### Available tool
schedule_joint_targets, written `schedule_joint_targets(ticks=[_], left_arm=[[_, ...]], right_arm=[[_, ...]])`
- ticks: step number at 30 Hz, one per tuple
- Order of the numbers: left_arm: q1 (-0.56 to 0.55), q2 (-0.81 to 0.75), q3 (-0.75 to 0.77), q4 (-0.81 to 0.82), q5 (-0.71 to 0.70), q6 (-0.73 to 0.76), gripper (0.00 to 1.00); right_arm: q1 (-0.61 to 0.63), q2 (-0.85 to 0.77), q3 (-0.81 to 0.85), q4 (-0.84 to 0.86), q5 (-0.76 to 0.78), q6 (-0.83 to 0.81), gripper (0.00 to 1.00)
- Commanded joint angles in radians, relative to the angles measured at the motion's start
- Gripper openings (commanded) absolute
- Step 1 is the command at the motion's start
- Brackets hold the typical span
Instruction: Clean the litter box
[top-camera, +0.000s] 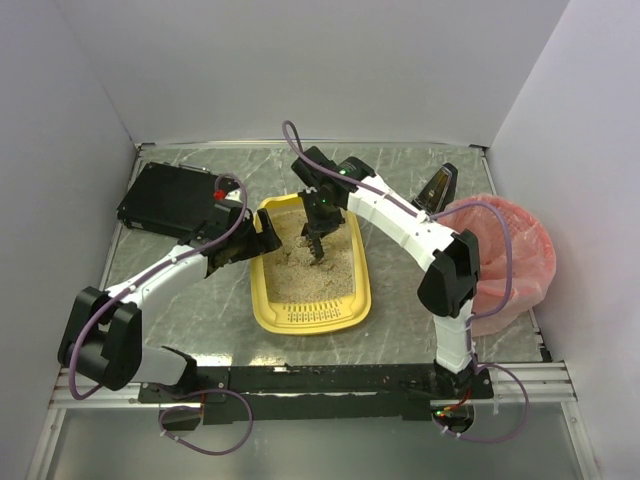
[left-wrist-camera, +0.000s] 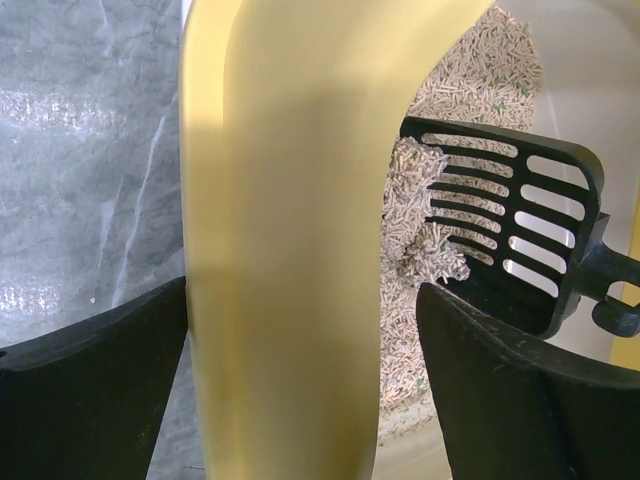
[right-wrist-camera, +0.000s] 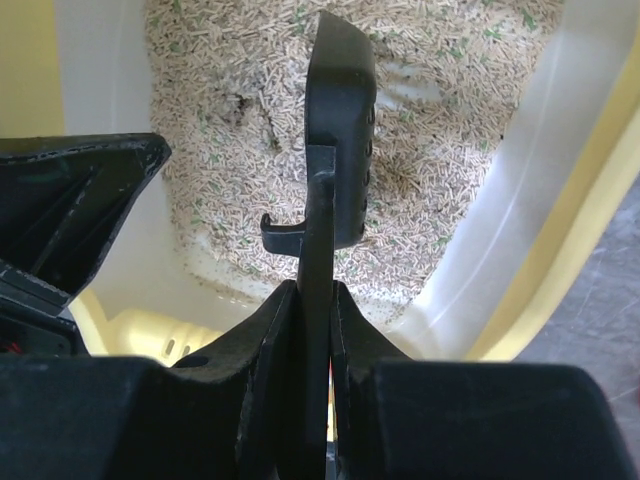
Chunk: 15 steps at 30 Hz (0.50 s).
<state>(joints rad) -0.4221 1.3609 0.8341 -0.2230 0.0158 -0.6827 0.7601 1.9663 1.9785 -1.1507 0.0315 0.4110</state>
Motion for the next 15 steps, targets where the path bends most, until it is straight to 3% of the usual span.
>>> schedule_joint_targets(ticks=[1, 10, 15], left_arm=[[-0.007, 0.007, -0.016, 0.017, 0.035, -0.038, 0.98], [-0.009, -0.002, -0.044, 0.033, 0.036, -0.064, 0.99], [-0.01, 0.021, -0.043, 0.047, 0.07, -0.067, 0.99]], right_arm=[[-0.013, 0.0, -0.074, -0.074, -0.059, 0.071, 0.0], [-0.053, -0.153, -0.39, 0.221, -0.177, 0.232, 0.0], [-0.056, -0.142, -0.461, 0.338, -0.275, 0.288, 0.0]])
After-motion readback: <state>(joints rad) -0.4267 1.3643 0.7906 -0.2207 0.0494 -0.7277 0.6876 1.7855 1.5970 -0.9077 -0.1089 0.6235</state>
